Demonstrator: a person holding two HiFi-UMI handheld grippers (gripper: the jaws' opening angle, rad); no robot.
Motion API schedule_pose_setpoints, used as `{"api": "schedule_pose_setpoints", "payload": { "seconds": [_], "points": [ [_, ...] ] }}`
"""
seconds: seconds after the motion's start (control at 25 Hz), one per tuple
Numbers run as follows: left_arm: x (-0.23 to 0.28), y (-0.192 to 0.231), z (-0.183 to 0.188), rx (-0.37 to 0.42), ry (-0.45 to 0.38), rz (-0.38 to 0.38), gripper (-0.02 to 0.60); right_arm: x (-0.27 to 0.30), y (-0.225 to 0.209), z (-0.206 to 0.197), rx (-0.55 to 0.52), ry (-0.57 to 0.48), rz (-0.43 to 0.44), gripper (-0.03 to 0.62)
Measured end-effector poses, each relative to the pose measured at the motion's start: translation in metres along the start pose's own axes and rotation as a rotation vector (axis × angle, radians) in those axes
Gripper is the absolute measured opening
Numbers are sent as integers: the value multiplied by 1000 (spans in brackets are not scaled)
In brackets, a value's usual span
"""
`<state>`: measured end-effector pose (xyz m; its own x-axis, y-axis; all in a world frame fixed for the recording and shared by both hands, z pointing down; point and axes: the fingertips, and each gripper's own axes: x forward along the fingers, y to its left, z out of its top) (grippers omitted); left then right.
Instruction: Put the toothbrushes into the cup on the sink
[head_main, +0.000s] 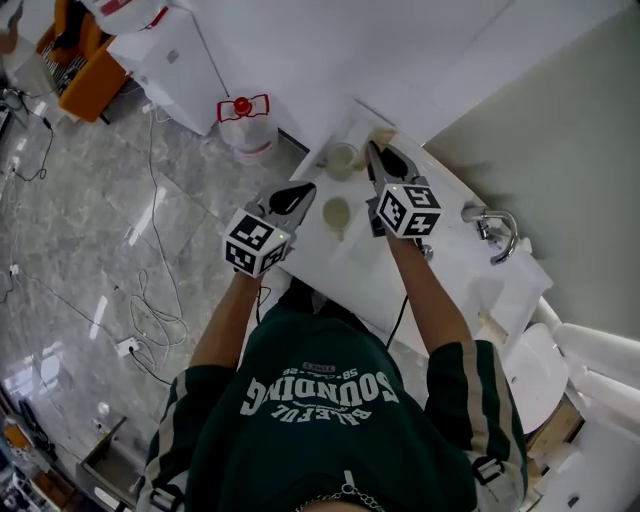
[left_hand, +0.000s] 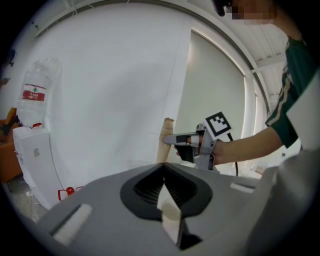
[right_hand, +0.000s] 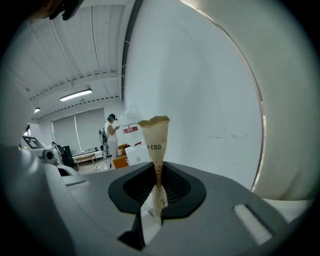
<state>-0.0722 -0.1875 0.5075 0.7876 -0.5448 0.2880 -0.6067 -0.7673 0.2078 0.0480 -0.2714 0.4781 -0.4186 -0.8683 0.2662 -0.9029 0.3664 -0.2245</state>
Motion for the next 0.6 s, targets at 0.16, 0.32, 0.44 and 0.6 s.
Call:
{"api": "schedule_pose_setpoints", "payload": {
  "seconds": [0.16,0.32,0.44,0.6],
  "points": [
    [-5,14,-4,-7,15,14,52,35,-6,-18,-2,45,-9,38],
    [-5,25,-7,-18,22,19,52,56,-3,-41,9,81,18,38],
    [-4,30,-7,-22,26,17,52,66,0,-59,-14,128,25,38],
    [0,34,-7,-25,28,10,52,75,-7,-88,8,239,-5,38]
  ]
}}
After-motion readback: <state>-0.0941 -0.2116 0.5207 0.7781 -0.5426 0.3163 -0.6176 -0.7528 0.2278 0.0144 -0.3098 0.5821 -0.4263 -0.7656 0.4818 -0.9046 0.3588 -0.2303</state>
